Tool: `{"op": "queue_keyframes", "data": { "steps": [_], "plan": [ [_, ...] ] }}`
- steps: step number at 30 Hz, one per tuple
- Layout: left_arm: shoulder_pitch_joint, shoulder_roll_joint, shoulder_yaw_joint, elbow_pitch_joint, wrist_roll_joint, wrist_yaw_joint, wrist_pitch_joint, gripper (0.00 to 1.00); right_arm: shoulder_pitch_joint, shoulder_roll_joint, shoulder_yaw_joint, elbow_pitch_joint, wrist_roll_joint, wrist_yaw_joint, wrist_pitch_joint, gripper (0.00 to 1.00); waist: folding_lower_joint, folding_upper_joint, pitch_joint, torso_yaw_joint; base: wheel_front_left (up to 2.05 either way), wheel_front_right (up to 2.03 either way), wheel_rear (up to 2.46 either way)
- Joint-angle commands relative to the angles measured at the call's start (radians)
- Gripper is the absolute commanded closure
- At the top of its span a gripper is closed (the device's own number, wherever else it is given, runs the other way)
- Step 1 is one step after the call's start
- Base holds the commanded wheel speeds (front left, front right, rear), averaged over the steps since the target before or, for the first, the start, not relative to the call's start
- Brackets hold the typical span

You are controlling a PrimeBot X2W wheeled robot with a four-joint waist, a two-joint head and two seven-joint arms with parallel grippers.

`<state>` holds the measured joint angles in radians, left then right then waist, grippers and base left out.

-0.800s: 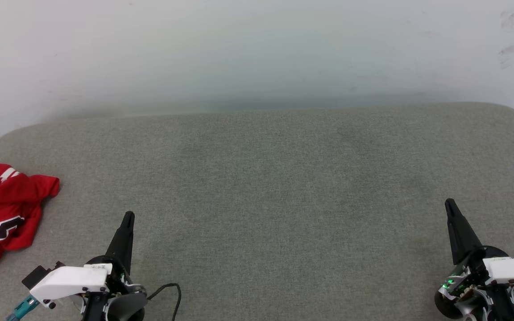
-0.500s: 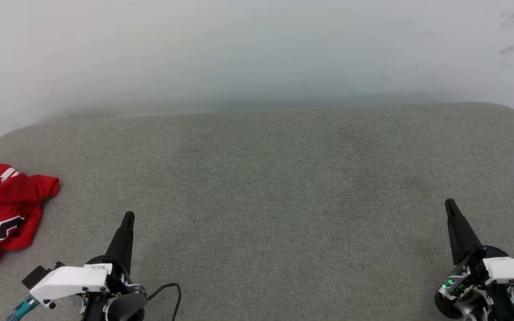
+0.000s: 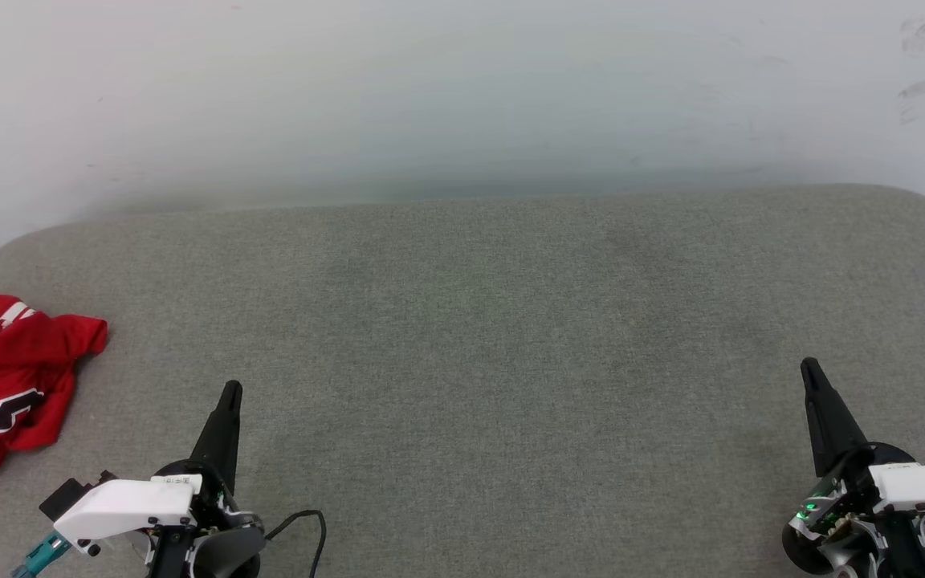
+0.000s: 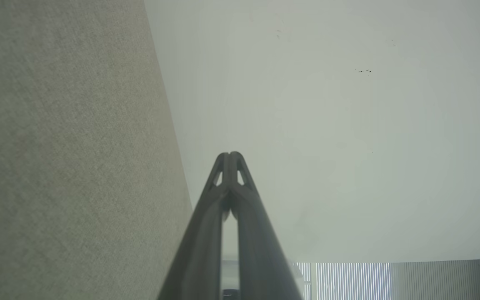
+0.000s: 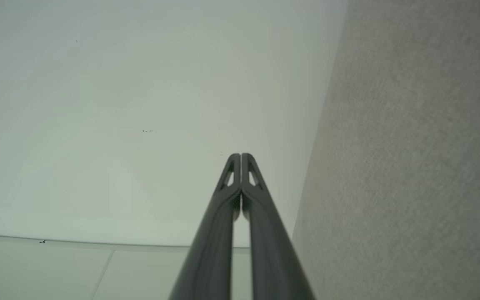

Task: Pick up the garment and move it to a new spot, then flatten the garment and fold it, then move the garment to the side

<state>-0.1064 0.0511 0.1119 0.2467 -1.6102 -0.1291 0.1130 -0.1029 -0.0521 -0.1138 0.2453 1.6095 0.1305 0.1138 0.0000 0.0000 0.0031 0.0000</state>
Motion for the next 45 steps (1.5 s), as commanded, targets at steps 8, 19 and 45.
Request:
{"op": "queue_keyframes", "data": {
  "steps": [8, 19, 45],
  "plan": [
    [-0.006, -0.001, 0.003, -0.001, 0.003, -0.003, 0.003, 1.00, -0.012, 0.003, 0.001, 0.001, -0.001, 0.000, 0.001, 1.00, 0.0000, 0.0000, 0.000, 0.000, 0.00, 0.00, 0.00],
    [-0.006, -0.001, 0.003, -0.001, 0.003, -0.003, 0.003, 1.00, -0.012, 0.003, 0.001, 0.001, -0.001, 0.000, 0.001, 1.00, 0.0000, 0.0000, 0.000, 0.000, 0.00, 0.00, 0.00],
    [0.032, -0.003, 0.014, -0.049, 0.168, 0.018, -0.077, 0.00, 0.039, 0.001, -0.029, -0.031, -0.177, 0.000, -0.076, 0.00, 0.0000, 0.0000, 0.002, -0.001, 0.00, 0.00, 0.00]
  ]
}}
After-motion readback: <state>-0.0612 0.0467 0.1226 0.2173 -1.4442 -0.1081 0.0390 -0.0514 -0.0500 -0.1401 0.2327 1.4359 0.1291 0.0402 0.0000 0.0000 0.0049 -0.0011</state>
